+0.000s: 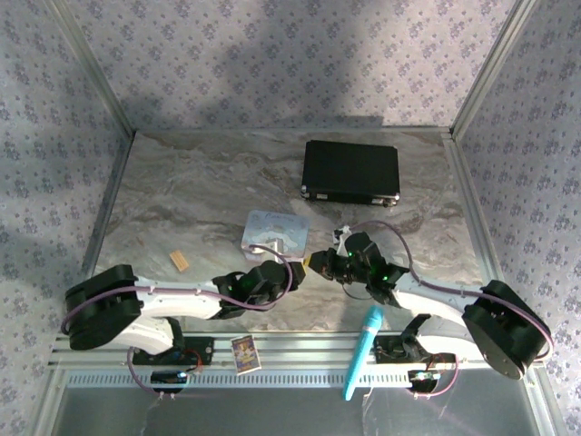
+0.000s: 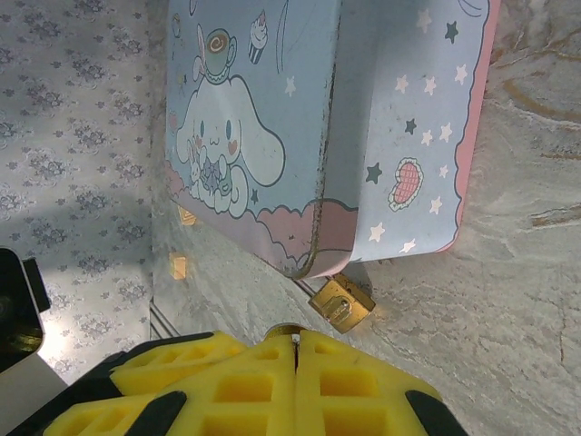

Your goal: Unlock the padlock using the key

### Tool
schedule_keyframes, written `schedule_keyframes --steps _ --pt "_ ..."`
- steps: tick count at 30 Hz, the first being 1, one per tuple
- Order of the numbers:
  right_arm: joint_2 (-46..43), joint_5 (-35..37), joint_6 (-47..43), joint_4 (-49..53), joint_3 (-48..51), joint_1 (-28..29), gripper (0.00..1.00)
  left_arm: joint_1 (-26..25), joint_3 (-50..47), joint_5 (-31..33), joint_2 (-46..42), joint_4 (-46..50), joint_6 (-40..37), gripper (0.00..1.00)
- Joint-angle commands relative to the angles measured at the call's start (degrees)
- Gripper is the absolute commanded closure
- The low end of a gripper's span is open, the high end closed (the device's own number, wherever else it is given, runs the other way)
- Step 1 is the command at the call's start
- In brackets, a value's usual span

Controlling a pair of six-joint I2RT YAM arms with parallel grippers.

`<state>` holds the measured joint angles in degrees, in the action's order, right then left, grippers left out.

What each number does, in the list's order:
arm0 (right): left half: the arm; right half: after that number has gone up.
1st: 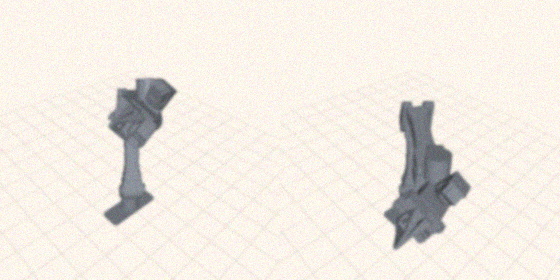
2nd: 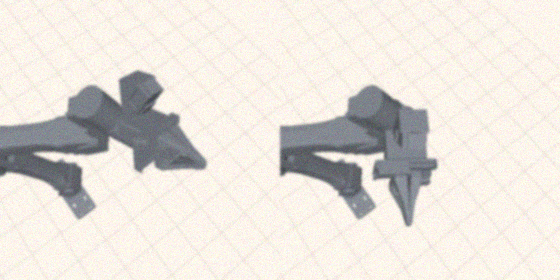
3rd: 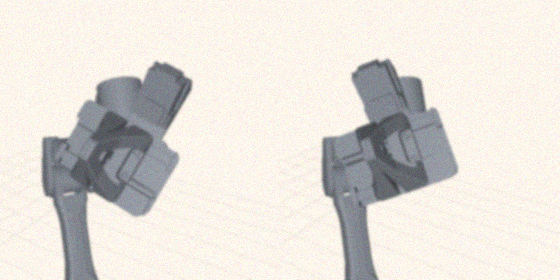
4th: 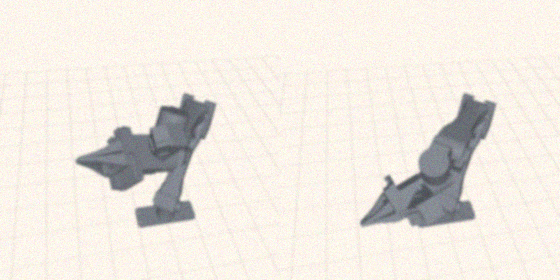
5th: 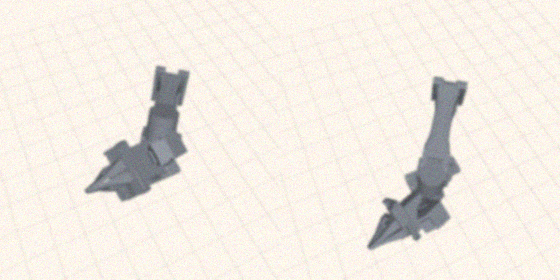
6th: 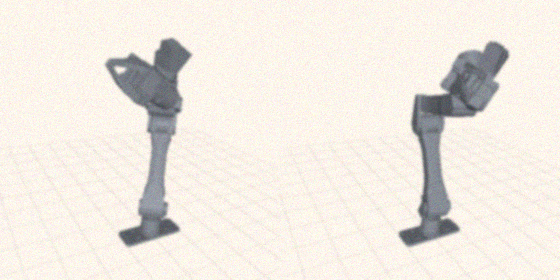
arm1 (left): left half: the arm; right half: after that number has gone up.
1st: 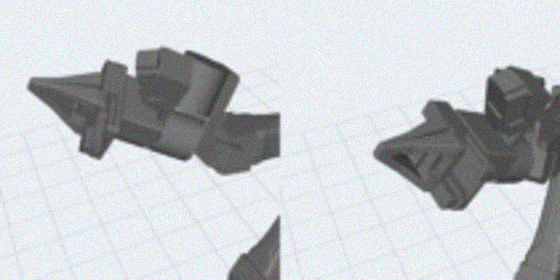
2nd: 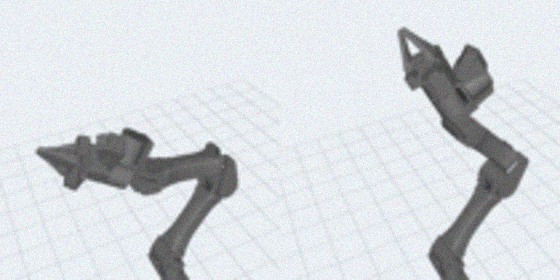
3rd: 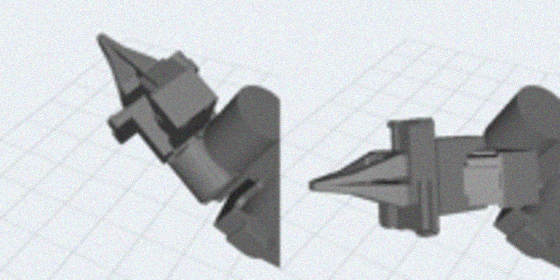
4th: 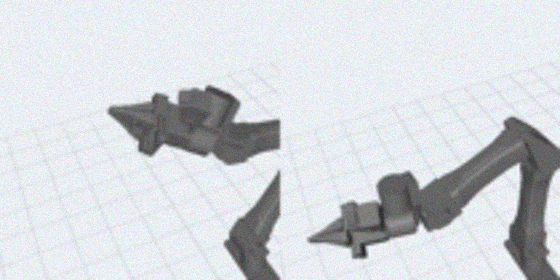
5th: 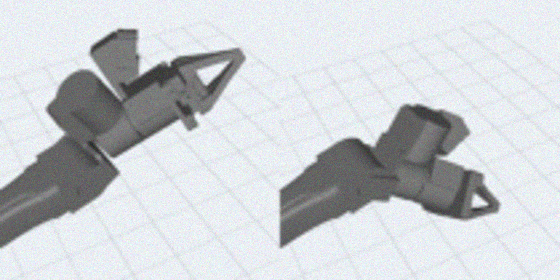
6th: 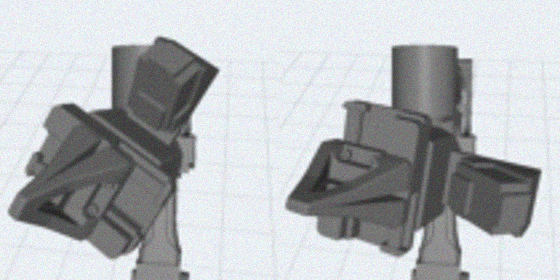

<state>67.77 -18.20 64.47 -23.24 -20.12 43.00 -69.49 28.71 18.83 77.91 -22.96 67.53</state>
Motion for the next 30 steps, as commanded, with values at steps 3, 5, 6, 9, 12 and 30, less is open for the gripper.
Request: schedule_keyframes --steps 3,5,6,9,12,30 --pt "-0.55 -0.58 -0.09 -0.13 0.13 0.38 1.0 0.32 0.96 -0.33 0.15 -1.54 0.33 0.94" --pt "-0.53 -1.49 -0.86 -0.15 -0.04 0.66 1.0 0.65 0.62 -1.4 0.05 -2.79 -0.28 1.0" --pt "-0.45 -2.32 -1.18 0.01 -0.18 0.68 1.0 0.76 0.73 -1.9 -0.04 -2.81 -0.61 1.0" --pt "-1.49 -4.72 -2.92 -0.09 0.44 0.52 1.0 1.17 1.03 -4.3 -0.92 -3.03 -2.79 1.0" --pt "-5.29 -6.57 -5.91 2.35 1.2 -1.58 0.56 3.1 1.08 -6.95 -3.52 -0.14 -4.55 1.0" --pt "-12.3 -35.31 -17.5 -5.37 -3.1 -18.91 0.34 23.68 8.43 -60.56 -16.17 16.07 -31.01 1.0"
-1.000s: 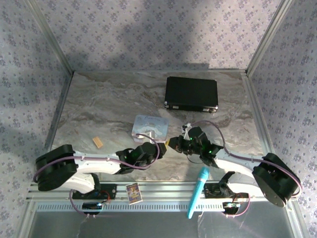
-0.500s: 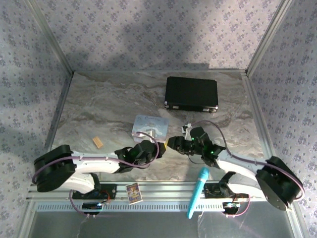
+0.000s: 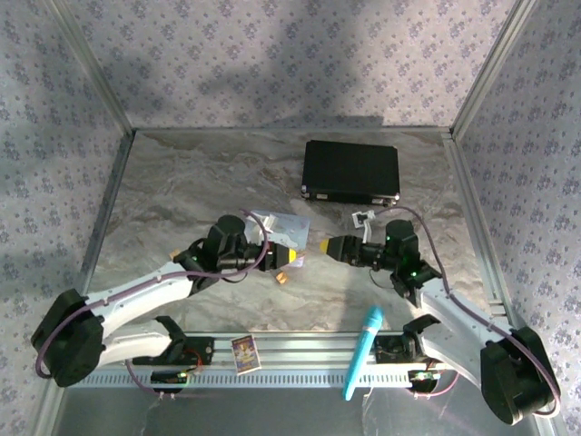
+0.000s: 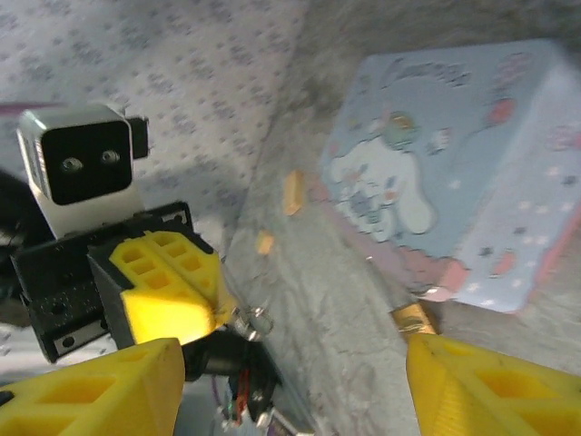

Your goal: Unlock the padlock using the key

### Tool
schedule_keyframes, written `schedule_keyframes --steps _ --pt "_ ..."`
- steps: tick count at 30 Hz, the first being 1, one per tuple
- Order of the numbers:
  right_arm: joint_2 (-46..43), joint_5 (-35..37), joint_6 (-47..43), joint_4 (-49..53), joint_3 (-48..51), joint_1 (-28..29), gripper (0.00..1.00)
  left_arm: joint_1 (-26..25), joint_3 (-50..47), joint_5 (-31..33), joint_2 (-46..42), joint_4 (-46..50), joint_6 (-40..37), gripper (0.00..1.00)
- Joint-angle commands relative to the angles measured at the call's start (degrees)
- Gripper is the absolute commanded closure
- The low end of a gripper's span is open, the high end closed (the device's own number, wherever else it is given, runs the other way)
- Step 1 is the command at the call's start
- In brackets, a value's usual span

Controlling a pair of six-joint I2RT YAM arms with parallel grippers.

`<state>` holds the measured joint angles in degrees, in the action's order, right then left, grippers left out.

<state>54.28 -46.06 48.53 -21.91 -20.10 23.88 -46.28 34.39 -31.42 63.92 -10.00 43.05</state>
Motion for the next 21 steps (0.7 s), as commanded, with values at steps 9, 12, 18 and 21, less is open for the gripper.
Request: schedule_keyframes --steps 9,12,18,21 --pt "4.13 -13.65 1.7 -16.63 -3.91 4.35 0.44 2.6 4.97 -14.54 -1.65 4.91 -9.31 1.0" --pt "3.9 -14.3 -0.09 -14.06 -4.74 5.75 0.49 3.04 4.62 -14.93 -1.87 2.85 -8.42 1.0" --pt "5.02 -13.7 -1.33 -13.27 -5.81 8.27 0.59 2.95 3.71 -15.47 -1.35 -1.62 -5.58 1.0" --pt "5.35 -12.96 -2.52 -11.98 -5.99 8.62 0.59 2.48 3.55 -15.56 -1.55 -3.0 -4.55 1.0"
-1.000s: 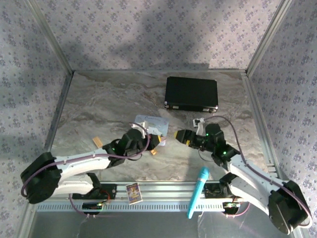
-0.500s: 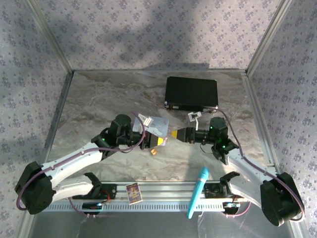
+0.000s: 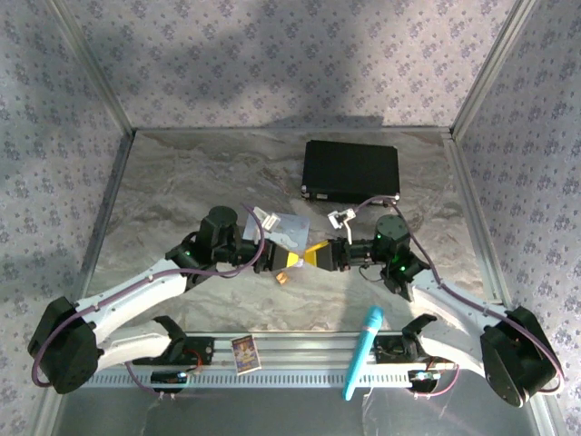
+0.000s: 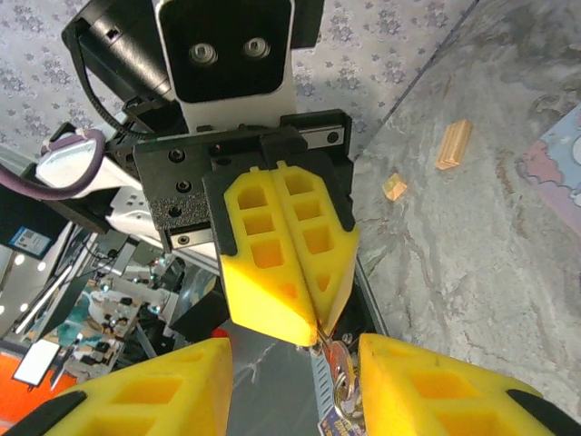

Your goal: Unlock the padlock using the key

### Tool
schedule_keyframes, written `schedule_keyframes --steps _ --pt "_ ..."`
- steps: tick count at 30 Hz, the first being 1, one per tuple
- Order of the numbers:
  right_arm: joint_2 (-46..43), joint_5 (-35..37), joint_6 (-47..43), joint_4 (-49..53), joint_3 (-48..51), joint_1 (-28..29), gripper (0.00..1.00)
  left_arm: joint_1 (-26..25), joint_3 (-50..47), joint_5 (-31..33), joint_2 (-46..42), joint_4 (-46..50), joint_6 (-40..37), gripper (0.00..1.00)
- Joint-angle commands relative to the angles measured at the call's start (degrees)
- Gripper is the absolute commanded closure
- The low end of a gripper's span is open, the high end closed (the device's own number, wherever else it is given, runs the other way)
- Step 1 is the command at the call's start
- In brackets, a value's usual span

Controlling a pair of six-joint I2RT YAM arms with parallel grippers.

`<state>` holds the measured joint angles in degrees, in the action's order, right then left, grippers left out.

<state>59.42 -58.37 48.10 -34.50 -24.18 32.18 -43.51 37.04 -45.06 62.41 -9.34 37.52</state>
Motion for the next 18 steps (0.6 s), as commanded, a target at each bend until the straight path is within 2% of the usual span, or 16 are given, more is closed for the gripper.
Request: schedule_keyframes --steps 1,7,11,18 --pt "0.4 -0.36 -2.58 1.01 -1.83 0.34 0.59 -0.55 0.89 -1.73 -0.33 -3.53 0.81 1.0" --pt "1.59 -1.03 -1.62 -1.3 -1.74 0.6 0.68 -1.16 0.77 -0.73 -0.02 -3.43 1.25 1.0" --pt "0.49 -0.98 -1.7 -1.26 -0.92 0.3 0.78 -1.99 0.52 -0.25 0.08 -4.71 1.68 1.0" --pt "-0.56 -0.48 -1.09 -1.88 0.11 -0.71 0.84 -2.26 0.03 -0.47 0.47 -4.81 1.72 1.0"
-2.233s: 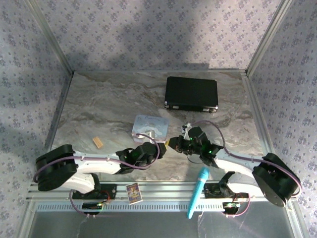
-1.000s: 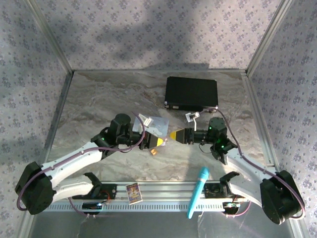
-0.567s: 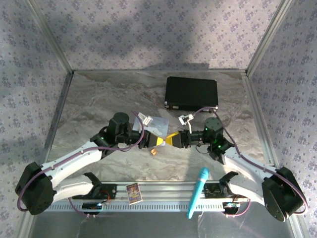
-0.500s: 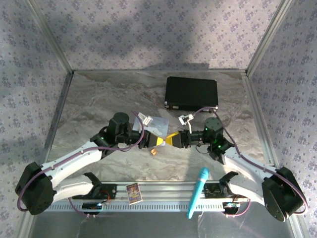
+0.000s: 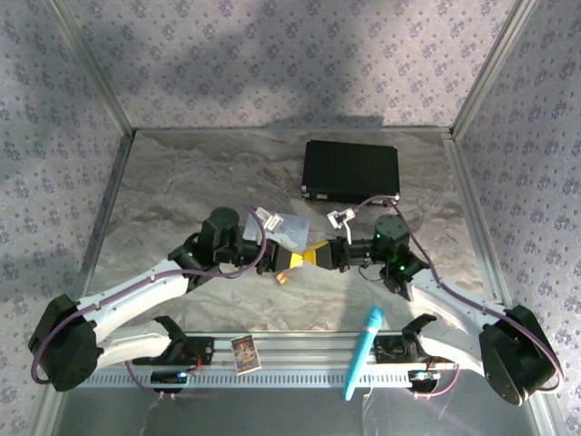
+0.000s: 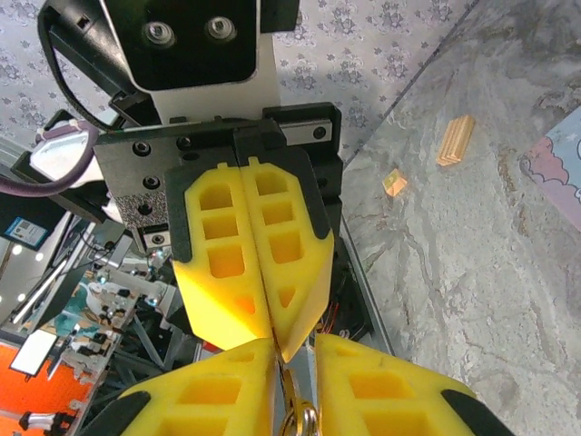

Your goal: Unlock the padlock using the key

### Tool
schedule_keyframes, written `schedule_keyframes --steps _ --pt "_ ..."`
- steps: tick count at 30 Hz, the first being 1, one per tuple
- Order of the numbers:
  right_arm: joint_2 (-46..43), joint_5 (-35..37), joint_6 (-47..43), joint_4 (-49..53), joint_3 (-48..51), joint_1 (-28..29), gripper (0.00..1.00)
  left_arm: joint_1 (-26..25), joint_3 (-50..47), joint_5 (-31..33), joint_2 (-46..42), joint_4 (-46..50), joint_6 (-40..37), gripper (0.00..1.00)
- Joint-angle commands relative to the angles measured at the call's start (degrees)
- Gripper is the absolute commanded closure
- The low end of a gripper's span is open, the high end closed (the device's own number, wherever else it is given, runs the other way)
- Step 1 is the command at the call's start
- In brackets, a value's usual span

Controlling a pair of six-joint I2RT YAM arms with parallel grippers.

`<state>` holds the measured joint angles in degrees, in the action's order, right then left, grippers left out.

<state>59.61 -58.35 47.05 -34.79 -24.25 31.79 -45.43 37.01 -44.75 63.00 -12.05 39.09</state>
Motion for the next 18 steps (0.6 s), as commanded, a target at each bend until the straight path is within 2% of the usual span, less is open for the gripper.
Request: schedule_keyframes --steps 1,4,13,14,17,18 --pt "-0.73 -0.69 0.12 -1.77 0.17 -0.3 0.86 -0.36 -0.08 -0.51 -0.23 -2.2 0.24 1.0" --pt "-0.72 -1.04 0.14 -1.69 0.39 -0.3 0.92 -0.36 -0.27 0.41 -0.34 -2.22 0.2 1.0" --pt "-1.66 -0.74 0.06 -0.49 1.13 -0.3 0.98 -0.18 -0.36 5.53 0.89 -1.85 1.11 0.99" --pt "-1.72 -0.42 -0.16 -0.05 1.03 -0.3 0.99 -0.18 -0.23 7.21 0.85 -1.28 1.42 0.84" --pt "-2.34 2.58 -2.33 4.8 0.53 -0.46 1.0 -0.1 -1.18 13.5 -0.83 -1.35 3.47 0.15" --pt "-2.65 4.58 -3.61 7.53 0.2 -0.54 1.0 -0.25 -1.91 16.4 -1.79 -1.88 4.28 0.0"
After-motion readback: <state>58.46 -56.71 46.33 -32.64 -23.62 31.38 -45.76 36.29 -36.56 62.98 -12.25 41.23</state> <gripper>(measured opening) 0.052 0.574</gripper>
